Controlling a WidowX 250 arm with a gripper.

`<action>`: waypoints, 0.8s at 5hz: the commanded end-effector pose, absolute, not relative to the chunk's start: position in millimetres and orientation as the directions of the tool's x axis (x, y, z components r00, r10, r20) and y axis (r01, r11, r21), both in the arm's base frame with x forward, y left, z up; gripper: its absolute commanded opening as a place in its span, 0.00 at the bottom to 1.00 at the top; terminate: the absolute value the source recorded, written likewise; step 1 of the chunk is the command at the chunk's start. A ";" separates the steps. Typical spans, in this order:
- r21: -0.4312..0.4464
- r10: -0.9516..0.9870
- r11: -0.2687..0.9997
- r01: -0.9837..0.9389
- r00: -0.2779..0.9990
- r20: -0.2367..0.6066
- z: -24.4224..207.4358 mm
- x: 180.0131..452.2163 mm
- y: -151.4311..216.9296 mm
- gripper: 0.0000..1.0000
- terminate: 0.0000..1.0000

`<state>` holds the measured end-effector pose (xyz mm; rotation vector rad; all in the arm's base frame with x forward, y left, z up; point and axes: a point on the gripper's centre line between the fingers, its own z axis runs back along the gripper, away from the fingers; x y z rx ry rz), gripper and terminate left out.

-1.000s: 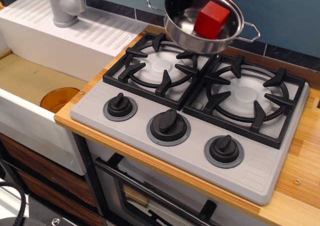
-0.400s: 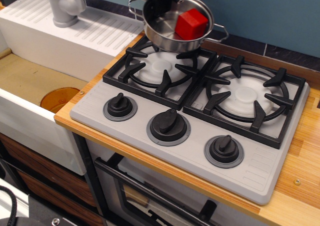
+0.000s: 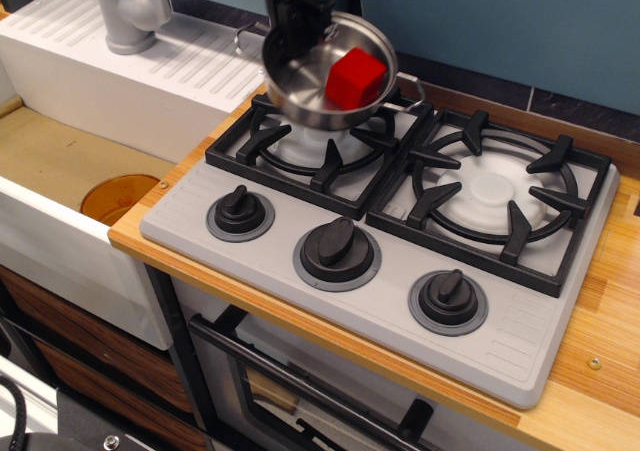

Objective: Put redcube in pan and put pan on stove

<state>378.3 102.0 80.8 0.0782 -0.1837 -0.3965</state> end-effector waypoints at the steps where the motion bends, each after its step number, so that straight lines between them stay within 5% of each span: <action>1: 0.163 -0.380 0.923 0.349 0.892 0.244 87.3 372.6 110.4 0.00 0.00; 2: 0.166 -0.386 0.921 0.353 0.885 0.262 79.0 367.3 107.8 1.00 0.00; 4: 0.158 -0.415 0.908 0.388 0.881 0.228 97.3 368.2 102.7 1.00 0.00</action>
